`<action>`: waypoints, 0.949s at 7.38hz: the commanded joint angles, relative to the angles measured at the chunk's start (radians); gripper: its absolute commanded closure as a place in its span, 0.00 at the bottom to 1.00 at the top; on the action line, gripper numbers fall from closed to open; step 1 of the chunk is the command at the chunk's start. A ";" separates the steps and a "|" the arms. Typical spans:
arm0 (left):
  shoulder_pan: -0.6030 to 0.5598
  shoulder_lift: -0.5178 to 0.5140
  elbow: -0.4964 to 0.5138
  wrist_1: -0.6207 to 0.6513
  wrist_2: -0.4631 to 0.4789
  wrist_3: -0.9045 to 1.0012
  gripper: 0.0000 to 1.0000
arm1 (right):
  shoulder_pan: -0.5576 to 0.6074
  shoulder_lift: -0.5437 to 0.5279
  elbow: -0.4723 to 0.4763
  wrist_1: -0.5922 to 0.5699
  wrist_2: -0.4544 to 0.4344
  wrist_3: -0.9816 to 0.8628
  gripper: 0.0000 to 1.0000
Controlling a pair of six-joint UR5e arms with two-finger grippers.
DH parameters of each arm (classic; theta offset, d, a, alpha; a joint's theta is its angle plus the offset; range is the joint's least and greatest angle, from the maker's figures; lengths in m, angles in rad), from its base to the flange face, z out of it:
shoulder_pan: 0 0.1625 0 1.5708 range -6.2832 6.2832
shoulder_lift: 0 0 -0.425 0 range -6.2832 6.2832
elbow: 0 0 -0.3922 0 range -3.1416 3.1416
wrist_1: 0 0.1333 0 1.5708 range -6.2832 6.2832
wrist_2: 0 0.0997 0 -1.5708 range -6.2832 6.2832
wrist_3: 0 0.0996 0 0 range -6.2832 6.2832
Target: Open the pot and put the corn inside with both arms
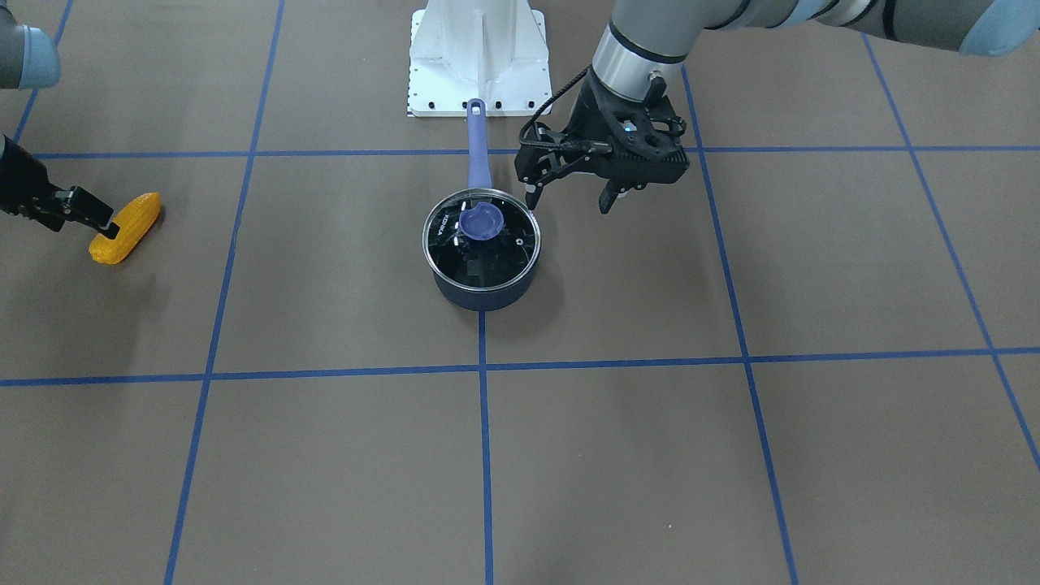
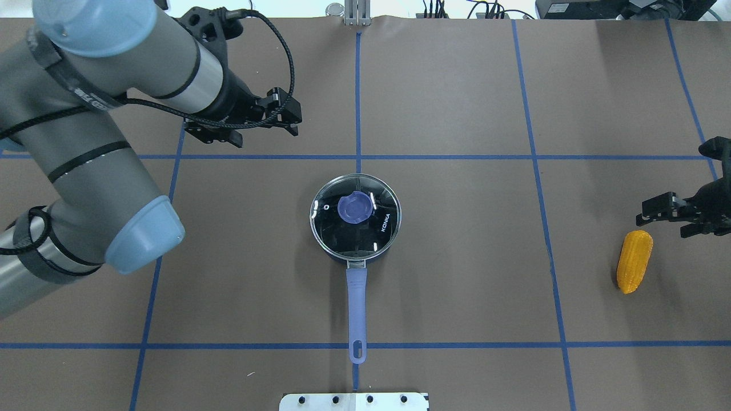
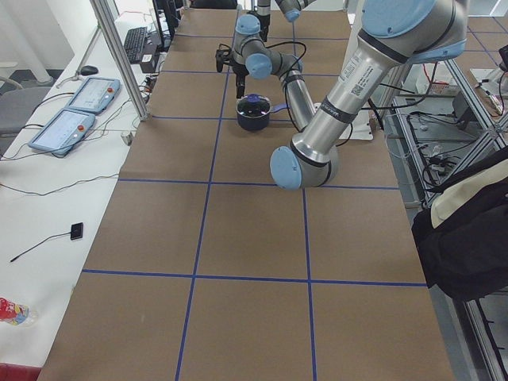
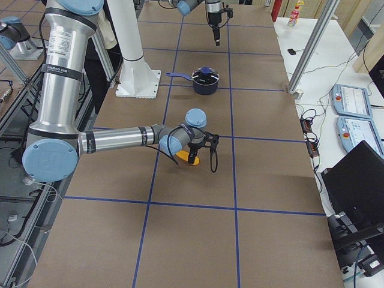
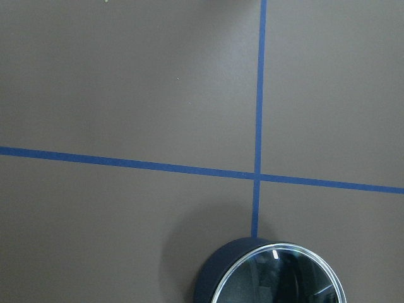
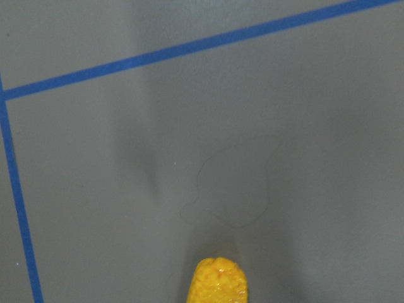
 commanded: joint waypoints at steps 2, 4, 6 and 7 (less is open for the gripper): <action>0.094 -0.101 0.102 0.003 0.082 -0.023 0.02 | -0.053 -0.012 -0.007 0.001 -0.023 0.026 0.00; 0.129 -0.117 0.147 0.001 0.129 -0.020 0.02 | -0.058 -0.009 -0.018 0.003 -0.023 0.026 0.00; 0.144 -0.122 0.169 -0.001 0.138 -0.018 0.02 | -0.065 -0.003 -0.041 0.004 -0.027 0.023 0.00; 0.173 -0.120 0.178 -0.001 0.170 -0.018 0.02 | -0.068 -0.003 -0.044 0.004 -0.036 0.023 0.00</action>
